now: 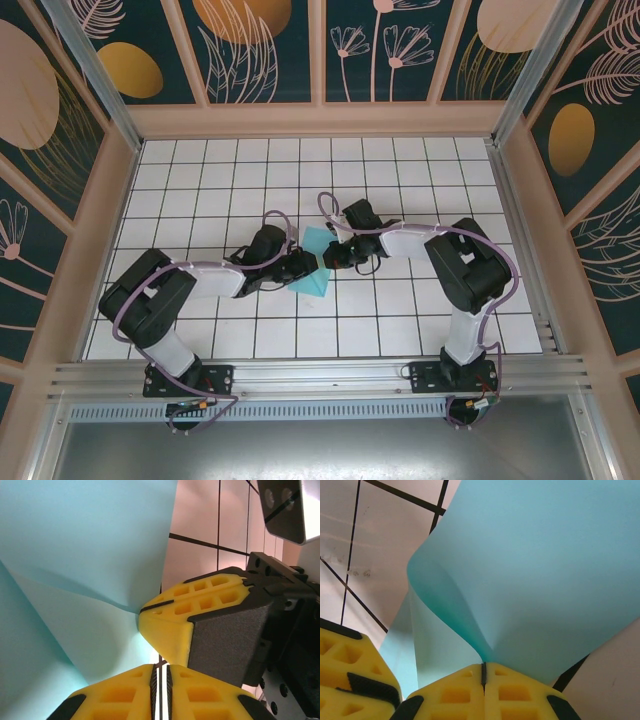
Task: Fold a paper plane with a square sheet of paper (pick it up from the middle)
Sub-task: Fold the triangle a second time at the center of the table.
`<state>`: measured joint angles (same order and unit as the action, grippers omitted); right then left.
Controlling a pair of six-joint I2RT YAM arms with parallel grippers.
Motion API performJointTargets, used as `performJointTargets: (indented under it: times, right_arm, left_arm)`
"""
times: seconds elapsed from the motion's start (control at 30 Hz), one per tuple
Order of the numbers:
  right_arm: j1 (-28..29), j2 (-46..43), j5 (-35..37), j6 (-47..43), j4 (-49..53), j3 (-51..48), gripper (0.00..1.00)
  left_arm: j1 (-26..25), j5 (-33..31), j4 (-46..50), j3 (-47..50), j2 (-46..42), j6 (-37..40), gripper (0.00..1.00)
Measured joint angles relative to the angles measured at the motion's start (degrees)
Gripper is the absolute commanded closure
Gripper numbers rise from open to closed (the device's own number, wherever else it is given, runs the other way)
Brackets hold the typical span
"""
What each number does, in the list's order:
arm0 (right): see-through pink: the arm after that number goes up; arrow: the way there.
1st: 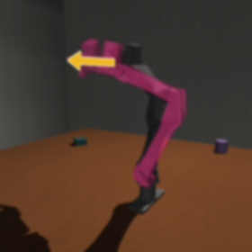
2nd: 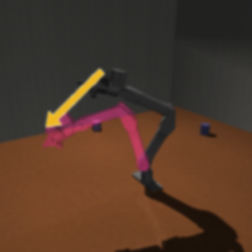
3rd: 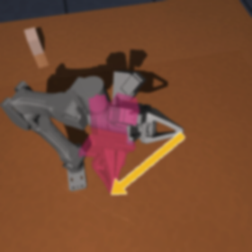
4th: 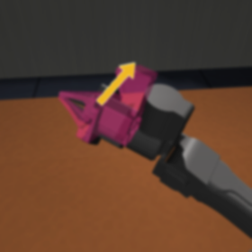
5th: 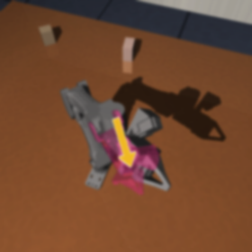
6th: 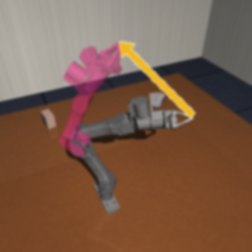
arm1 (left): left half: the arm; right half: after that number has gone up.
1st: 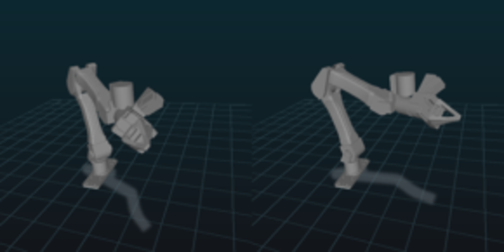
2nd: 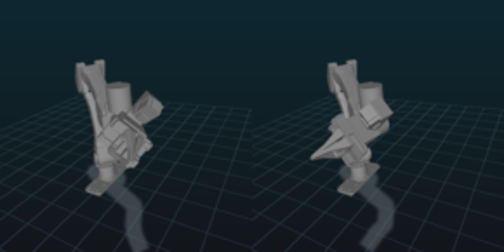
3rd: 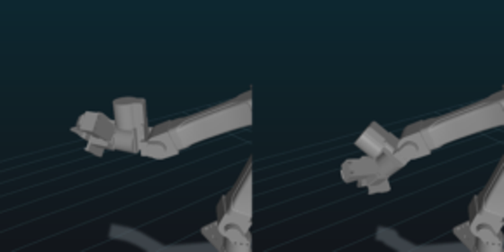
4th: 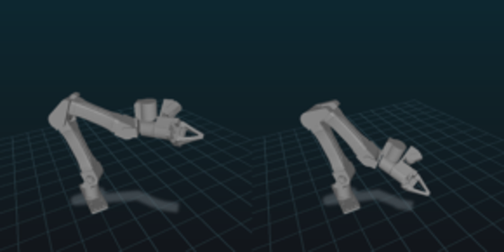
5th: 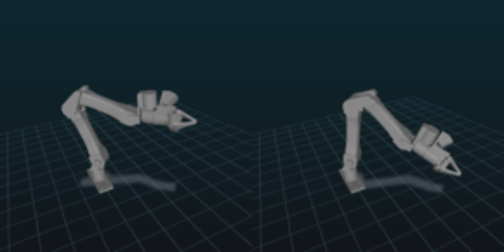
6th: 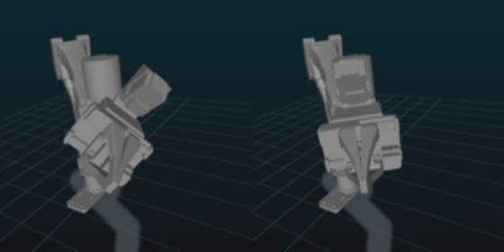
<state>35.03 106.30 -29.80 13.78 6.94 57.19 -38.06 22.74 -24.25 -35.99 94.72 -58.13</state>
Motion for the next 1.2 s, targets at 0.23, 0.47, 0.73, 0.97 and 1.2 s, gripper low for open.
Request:
performJointTargets:
  times: [0.23, 0.47, 0.73, 0.97, 1.2]
  right_arm:
    - [-0.07, 0.0, 0.09, -0.39, 0.59, 0.96, 1.0]
    - [-0.09, 0.0, 1.51, -0.44, 0.98, 0.96, 1.0]
    - [-0.11, 0.0, 1.92, -0.44, 1.09, 0.96, 1.0]
    - [-0.11, 0.81, 1.92, -0.81, 1.09, 1.62, 1.0]
    - [-0.11, 1.64, 1.92, -1.31, 1.14, 1.7, 1.0]
  left_arm:
    - [0.0, 0.0, 0.02, -0.68, 1.49, 0.39, 0.83]
    - [0.0, 0.0, 0.02, -1.01, 1.79, 0.9, 0.83]
    - [0.0, 0.0, 0.02, -1.6, 2.01, 1.07, 0.83]
    - [0.0, 0.0, 0.02, -2.45, 2.73, 1.07, 0.84]
    - [0.0, -0.07, 0.11, -3.06, 5.01, 1.09, 0.84]
